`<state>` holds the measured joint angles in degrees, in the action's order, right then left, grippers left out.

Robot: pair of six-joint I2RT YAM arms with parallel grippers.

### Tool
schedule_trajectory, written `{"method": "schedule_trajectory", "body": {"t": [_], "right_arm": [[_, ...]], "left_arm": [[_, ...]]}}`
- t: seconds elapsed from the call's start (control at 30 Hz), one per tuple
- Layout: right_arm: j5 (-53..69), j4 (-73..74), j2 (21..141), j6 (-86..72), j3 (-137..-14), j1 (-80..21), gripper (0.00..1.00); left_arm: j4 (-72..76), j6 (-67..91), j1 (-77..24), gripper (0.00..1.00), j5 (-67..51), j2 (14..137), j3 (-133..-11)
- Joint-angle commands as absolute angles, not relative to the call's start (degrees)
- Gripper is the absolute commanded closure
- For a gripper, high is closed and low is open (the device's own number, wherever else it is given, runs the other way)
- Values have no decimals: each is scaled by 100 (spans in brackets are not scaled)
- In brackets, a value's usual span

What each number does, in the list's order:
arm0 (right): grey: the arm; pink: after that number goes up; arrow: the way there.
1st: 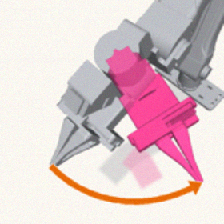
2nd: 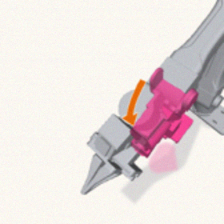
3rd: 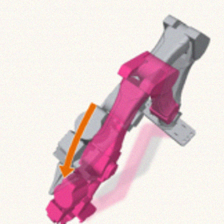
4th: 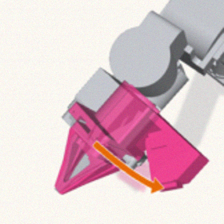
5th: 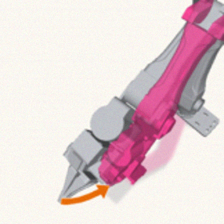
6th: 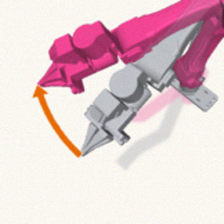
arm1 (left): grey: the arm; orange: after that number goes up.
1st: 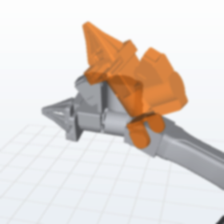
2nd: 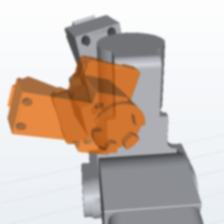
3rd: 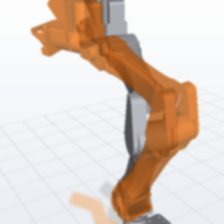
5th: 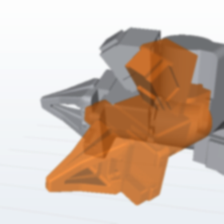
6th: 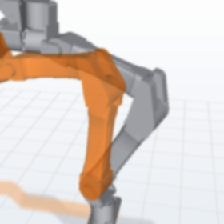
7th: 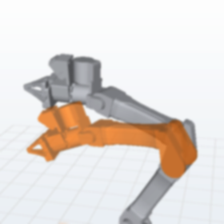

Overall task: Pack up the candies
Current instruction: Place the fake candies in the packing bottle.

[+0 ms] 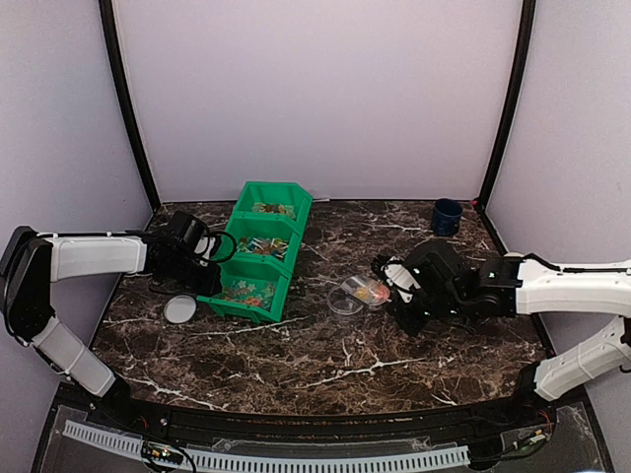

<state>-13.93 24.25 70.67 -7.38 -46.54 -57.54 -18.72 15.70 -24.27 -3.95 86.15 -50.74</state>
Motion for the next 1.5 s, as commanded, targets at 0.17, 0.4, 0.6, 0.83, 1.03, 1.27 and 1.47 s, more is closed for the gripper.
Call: {"method": "schedule_trajectory", "body": {"t": [0.17,0.4,0.6,0.83,1.03,1.27,1.47], "right_arm": [[-1348,2862,7421,-851,-5128,-5835,100],[-1319,3229,7657,-857,-5416,-5845,100],[-1277,3689,7890,-899,-5731,-5871,100],[-1260,4075,8060,-996,-5994,-5889,100],[-1240,4414,8219,-1057,-6236,-5897,100],[-1228,4836,8367,-1141,-6562,-5897,100],[-1211,5085,8489,-1191,-6859,-5897,100]], "left_arm": [[-921,1665,-2430,100,-616,8121,-5502],[-925,1669,-2429,100,-609,8139,-5514],[-932,1663,-2431,100,-594,8147,-5513],[-939,1669,-2433,100,-600,8156,-5524],[-938,1673,-2431,100,-599,8156,-5517],[-938,1682,-2430,100,-600,8163,-5511],[-934,1679,-2434,100,-616,8174,-5519]]}}
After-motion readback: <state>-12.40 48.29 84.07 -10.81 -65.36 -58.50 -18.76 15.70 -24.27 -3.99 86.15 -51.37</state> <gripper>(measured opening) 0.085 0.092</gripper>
